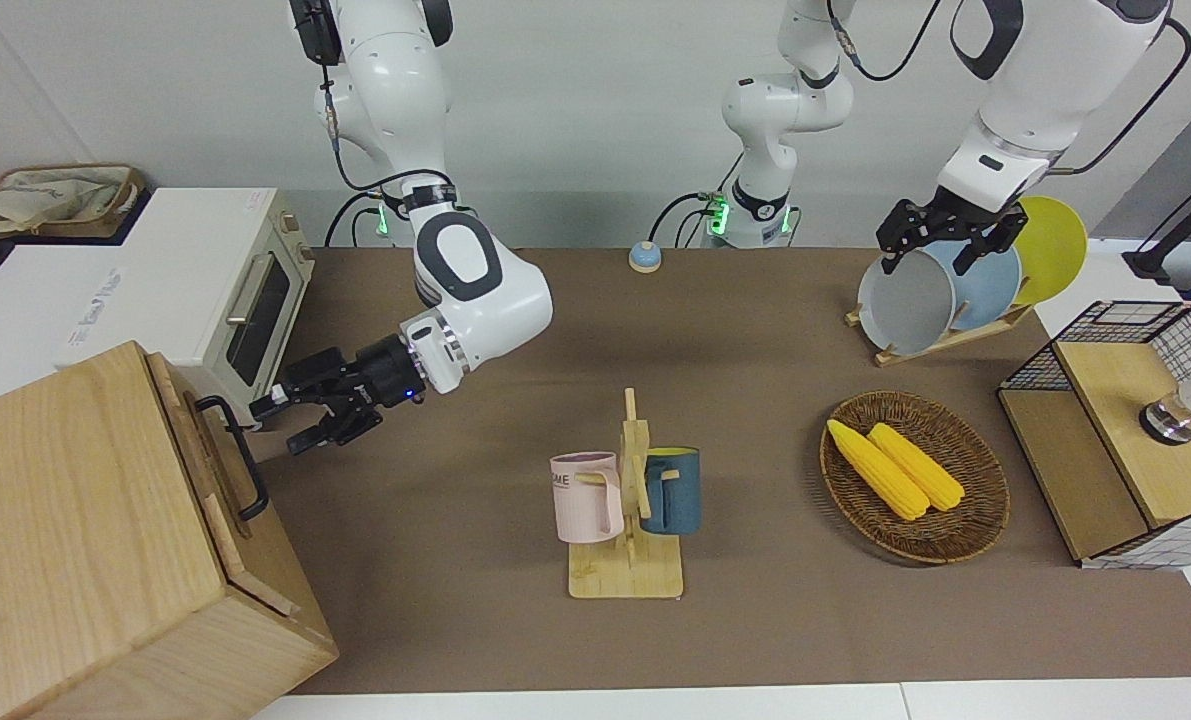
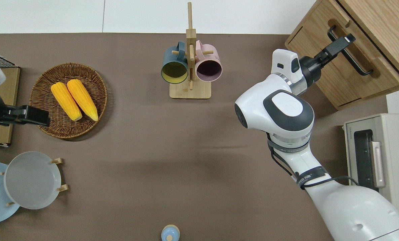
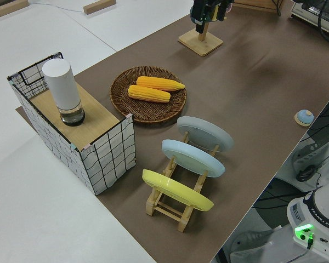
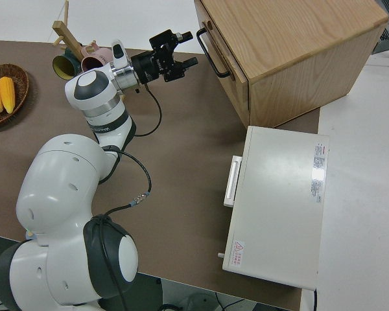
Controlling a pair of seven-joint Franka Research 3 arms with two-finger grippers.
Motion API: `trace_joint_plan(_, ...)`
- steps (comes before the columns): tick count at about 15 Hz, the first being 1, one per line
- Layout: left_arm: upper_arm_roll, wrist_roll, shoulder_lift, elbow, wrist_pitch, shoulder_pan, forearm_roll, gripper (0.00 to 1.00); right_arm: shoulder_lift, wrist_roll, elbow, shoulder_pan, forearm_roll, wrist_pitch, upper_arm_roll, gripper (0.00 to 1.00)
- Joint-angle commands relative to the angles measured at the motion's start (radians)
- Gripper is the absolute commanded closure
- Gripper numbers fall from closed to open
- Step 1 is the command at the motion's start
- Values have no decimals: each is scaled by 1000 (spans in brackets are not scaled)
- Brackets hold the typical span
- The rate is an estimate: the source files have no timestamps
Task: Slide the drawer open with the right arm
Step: 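Raise the right arm and reach the right gripper to the drawer's black handle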
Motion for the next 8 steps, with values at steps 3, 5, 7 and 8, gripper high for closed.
trace_joint_plan(3, 0, -10, -4, 10, -18, -7, 18, 7, 15, 58, -6, -38, -67, 66, 6, 17)
trace_joint_plan(5, 0, -10, -4, 10, -18, -7, 18, 7, 26, 82, -4, -46, -79, 68, 6, 19)
trace_joint_plan(7, 0, -10, -4, 10, -18, -7, 18, 7, 32, 96, -4, -48, -81, 68, 6, 21)
trace_joint_plan(8, 0, -10, -4, 9, -18, -7, 18, 7, 34, 96, -4, -49, -81, 68, 6, 25)
